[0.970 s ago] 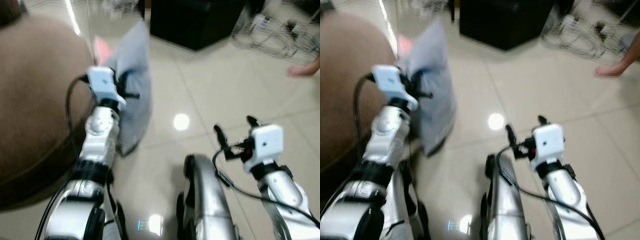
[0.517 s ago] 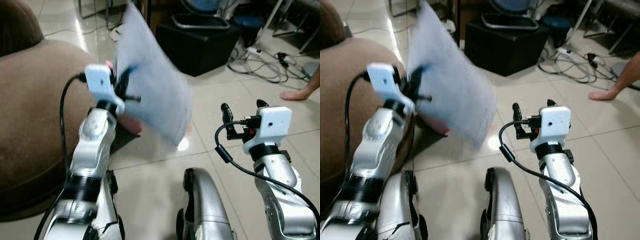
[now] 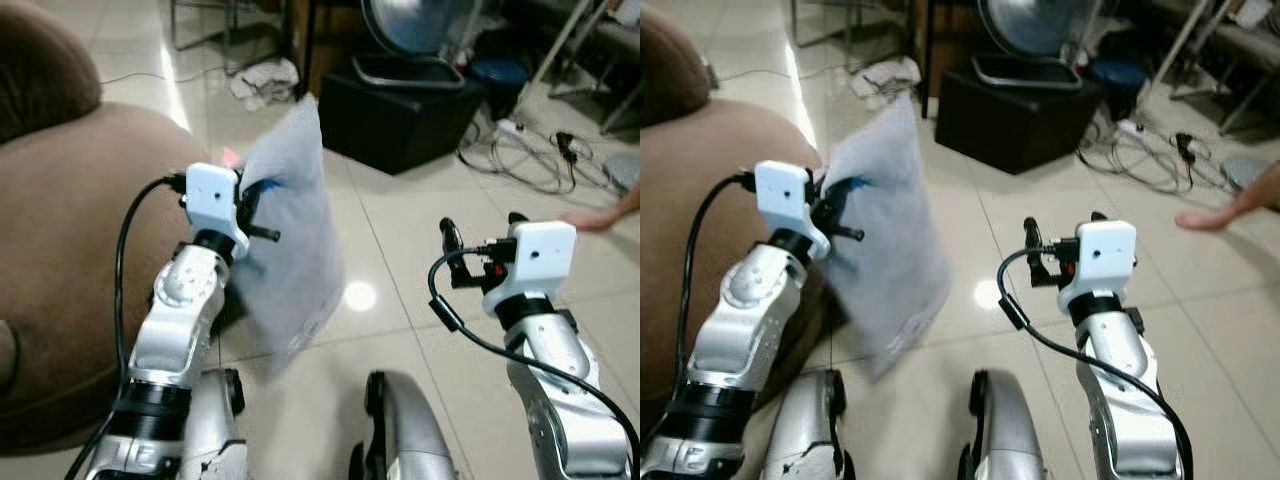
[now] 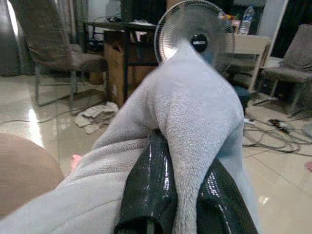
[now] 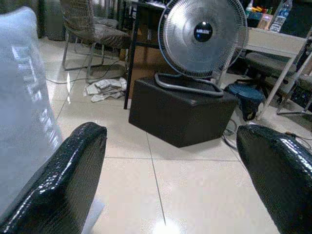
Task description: Move the pillow to the sofa from floor
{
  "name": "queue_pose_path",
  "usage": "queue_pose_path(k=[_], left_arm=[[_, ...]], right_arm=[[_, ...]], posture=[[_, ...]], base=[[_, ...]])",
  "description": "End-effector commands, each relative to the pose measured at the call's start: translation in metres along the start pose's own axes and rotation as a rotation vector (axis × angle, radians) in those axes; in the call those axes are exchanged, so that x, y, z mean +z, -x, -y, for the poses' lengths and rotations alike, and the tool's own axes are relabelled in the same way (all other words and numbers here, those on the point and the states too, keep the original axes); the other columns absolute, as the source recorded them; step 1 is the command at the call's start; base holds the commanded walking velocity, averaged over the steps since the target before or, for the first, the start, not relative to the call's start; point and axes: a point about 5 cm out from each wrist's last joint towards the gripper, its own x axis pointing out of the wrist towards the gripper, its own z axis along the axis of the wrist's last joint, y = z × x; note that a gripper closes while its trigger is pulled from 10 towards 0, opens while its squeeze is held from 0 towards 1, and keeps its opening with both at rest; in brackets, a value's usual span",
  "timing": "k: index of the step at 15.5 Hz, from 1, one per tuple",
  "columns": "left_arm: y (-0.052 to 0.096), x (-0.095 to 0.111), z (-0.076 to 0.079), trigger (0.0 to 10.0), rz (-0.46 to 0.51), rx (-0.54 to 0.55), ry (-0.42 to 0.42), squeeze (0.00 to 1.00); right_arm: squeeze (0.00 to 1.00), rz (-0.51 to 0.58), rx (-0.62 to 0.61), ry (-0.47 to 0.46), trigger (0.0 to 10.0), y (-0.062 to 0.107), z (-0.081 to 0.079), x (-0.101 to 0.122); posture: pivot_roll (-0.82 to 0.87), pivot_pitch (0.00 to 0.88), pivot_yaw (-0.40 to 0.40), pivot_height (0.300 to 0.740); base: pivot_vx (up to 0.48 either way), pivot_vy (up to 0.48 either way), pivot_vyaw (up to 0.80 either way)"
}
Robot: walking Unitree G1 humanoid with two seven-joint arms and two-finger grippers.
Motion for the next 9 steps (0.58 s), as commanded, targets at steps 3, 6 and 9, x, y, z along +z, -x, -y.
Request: queue_pose_path(k=[3,6,9], left_arm=[[0.004,-0.004,0.004,10.0,-0.005,0.033,-0.025,0.00],[0.004,-0.003,0.006,10.0,-0.007,-0.011,-0.048,0.00],[0.003,0.000,0.009,10.0,0.009,-0.027,-0.048,0.00]], right_arm=[[0.00,-0.024,-0.003,-0.002,10.0,0.002,0.000,-0.003],[0.00,-0.038,0.000,-0.023,10.0,0.004,-0.006,-0.006],[0.00,-0.033,0.006,-0.031,10.0,0.002,-0.009,-0.004]], posture=[[0.03,0.021,-0.103,0.660],[0.04,0.018,-0.107,0.685],[0.03,0.019,-0.102,0.705]], base=[[0.000,0.000,0.00],[0.000,0.000,0.00],[0.000,0.000,0.00]])
